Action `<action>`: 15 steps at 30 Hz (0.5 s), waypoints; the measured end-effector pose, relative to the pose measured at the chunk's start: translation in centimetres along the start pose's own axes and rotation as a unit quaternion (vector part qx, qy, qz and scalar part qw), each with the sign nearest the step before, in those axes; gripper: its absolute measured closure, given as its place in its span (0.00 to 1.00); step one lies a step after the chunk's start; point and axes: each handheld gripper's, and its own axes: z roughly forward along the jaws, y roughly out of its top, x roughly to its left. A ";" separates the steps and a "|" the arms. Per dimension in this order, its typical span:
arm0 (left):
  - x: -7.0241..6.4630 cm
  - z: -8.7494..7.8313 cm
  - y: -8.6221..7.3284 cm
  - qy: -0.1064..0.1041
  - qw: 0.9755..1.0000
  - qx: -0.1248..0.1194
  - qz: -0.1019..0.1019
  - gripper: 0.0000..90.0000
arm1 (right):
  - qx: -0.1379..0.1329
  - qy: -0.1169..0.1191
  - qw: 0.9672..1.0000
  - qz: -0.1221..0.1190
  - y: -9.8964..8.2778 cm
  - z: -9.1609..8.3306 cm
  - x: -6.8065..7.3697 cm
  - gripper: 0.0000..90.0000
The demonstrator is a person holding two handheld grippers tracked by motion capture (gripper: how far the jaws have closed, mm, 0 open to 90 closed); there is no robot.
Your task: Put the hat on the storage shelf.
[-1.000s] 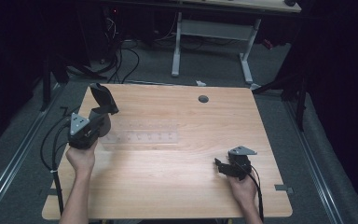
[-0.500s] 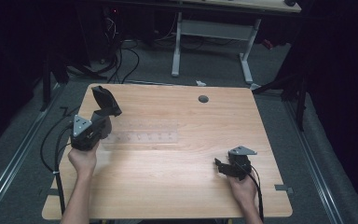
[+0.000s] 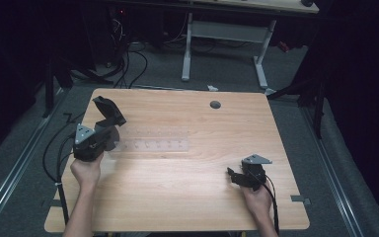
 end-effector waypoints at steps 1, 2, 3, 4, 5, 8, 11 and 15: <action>0.1 -0.1 0.0 0.001 1.000 0.003 -0.001 0.89 | 0.000 0.000 1.000 0.000 0.0 0.0 0.0 0.38; 0.2 -0.1 0.1 0.003 1.000 0.007 -0.001 0.88 | 0.000 0.000 1.000 0.001 0.0 0.0 0.0 0.38; 0.2 -0.2 0.1 0.006 1.000 0.011 -0.001 0.86 | 0.000 0.000 1.000 0.001 0.0 0.0 0.0 0.38; 0.2 -0.2 0.1 0.006 1.000 0.011 -0.001 0.83 | 0.000 0.000 1.000 0.001 0.0 0.0 0.0 0.38; 0.3 -0.2 0.2 0.010 1.000 0.011 -0.002 0.79 | 0.000 0.000 1.000 0.000 0.0 0.0 0.0 0.38; 0.4 -0.3 0.4 0.013 1.000 0.013 -0.012 0.63 | 0.000 0.001 1.000 0.001 0.0 0.0 0.0 0.37; 0.3 -1.0 0.7 0.020 0.999 0.023 -0.015 0.52 | 0.000 0.001 1.000 0.001 0.0 0.0 0.0 0.37; 0.4 -2.1 0.9 0.021 1.000 0.015 -0.017 0.45 | 0.000 0.001 1.000 0.000 0.0 0.0 0.0 0.37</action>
